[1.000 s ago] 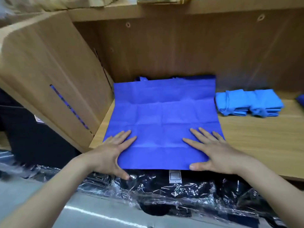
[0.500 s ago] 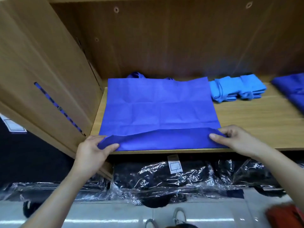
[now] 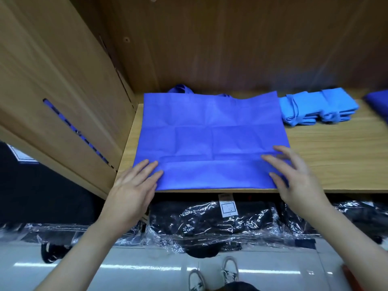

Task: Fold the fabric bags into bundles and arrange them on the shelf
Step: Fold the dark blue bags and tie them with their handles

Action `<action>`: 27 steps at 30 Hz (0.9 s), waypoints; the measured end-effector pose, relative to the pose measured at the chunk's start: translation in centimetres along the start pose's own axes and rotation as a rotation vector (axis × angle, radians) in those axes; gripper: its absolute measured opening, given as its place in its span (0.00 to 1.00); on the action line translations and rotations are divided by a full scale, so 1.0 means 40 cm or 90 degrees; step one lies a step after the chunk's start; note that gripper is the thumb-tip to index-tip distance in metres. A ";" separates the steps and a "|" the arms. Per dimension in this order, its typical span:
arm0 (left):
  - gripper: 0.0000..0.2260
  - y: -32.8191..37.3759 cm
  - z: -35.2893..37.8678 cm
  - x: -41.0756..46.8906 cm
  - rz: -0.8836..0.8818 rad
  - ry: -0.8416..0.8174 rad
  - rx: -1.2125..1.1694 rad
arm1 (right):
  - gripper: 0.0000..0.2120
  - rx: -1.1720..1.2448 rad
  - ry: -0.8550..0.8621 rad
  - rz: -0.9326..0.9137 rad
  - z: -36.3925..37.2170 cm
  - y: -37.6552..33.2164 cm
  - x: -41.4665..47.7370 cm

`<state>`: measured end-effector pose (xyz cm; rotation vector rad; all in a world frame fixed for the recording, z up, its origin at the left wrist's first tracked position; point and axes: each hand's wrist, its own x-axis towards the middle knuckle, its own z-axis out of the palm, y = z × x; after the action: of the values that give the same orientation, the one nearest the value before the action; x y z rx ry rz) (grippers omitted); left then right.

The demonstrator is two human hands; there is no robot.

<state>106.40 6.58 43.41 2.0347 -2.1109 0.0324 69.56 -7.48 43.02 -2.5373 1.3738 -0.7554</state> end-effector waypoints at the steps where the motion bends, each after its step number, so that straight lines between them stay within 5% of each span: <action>1: 0.24 -0.007 0.002 -0.007 0.009 -0.047 0.004 | 0.25 -0.090 -0.023 -0.029 0.004 0.002 -0.007; 5: 0.31 -0.025 0.001 -0.009 0.023 -0.120 0.065 | 0.24 -0.171 -0.165 -0.048 -0.010 0.000 -0.015; 9: 0.28 -0.027 -0.028 0.009 0.017 -0.102 0.062 | 0.37 -0.183 -0.295 -0.047 -0.052 0.008 -0.003; 11: 0.21 -0.036 -0.035 0.002 0.040 -0.068 0.020 | 0.35 -0.179 -0.325 -0.077 -0.068 0.022 0.002; 15: 0.23 -0.076 -0.055 -0.024 0.022 -0.035 -0.125 | 0.29 0.044 -0.283 -0.068 -0.110 0.054 0.001; 19: 0.17 -0.086 -0.075 -0.035 -0.044 -0.023 -0.251 | 0.15 0.339 -0.357 0.149 -0.148 0.046 0.001; 22: 0.09 -0.064 -0.103 -0.033 -0.211 -0.016 -0.420 | 0.32 0.424 -0.322 0.247 -0.155 0.066 -0.001; 27: 0.08 -0.043 -0.108 -0.030 -0.320 0.031 -0.591 | 0.06 0.478 -0.242 0.311 -0.153 0.036 0.001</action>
<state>108.70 8.36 47.21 1.8119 -1.1428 -0.7946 65.46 -7.74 47.79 -1.5813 1.1967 -0.5170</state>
